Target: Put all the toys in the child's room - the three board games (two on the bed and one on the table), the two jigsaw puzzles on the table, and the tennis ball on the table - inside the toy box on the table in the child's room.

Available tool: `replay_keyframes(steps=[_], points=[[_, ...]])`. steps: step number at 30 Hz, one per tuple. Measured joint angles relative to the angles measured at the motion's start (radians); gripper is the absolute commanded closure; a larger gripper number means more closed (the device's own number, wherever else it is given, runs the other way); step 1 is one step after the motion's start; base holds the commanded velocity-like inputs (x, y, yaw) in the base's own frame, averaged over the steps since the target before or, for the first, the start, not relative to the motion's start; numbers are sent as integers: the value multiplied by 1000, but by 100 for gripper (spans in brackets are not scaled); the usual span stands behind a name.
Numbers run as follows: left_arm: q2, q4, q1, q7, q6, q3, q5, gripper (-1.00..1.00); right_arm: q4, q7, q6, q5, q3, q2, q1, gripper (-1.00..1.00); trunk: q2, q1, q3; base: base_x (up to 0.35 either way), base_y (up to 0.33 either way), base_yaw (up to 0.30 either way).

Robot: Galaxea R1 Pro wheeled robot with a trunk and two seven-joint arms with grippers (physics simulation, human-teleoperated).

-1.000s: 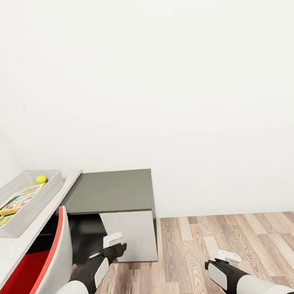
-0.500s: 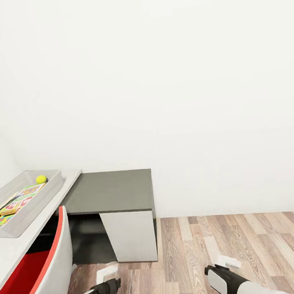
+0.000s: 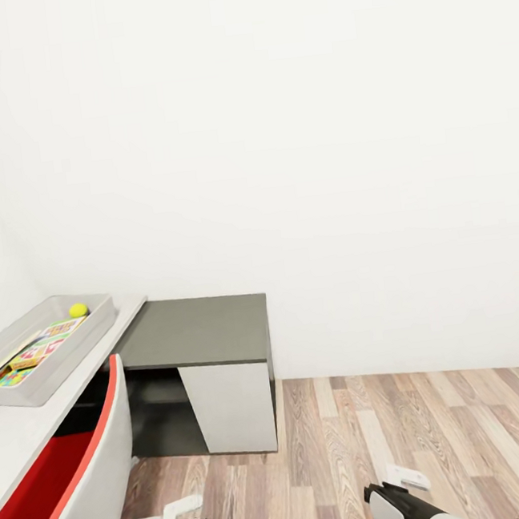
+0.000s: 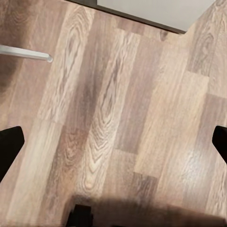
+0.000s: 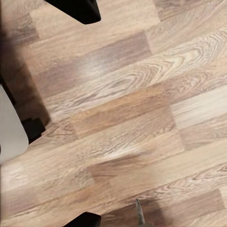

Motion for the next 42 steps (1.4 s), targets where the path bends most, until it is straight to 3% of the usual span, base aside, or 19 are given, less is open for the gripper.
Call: replay_keyframes(steps=[15,25,30,35,38,42], points=[[-7,4,44,24,2,0,0,-100,1,1,3,-2,0,0,1,-100,0,0,-17,-106,25,0],[-8,4,61,104,6,1,0,-100,1,2,4,-3,0,0,1,-100,0,0,-21,-1,0,0],[-9,28,62,174,11,1,0,-100,11,1,12,-7,0,1,2,-100,0,0,-21,0,0,0],[-6,72,64,226,6,0,-3,-100,39,1,14,-12,-4,1,69,-100,0,0,-21,0,0,0],[-2,99,74,233,0,-2,-35,-100,45,3,9,-12,-6,1,134,-100,0,0,-22,0,0,0],[-1,109,118,236,-24,-5,-139,-100,47,43,-19,-5,-5,1,234,-100,0,0,-22,0,0,0]])
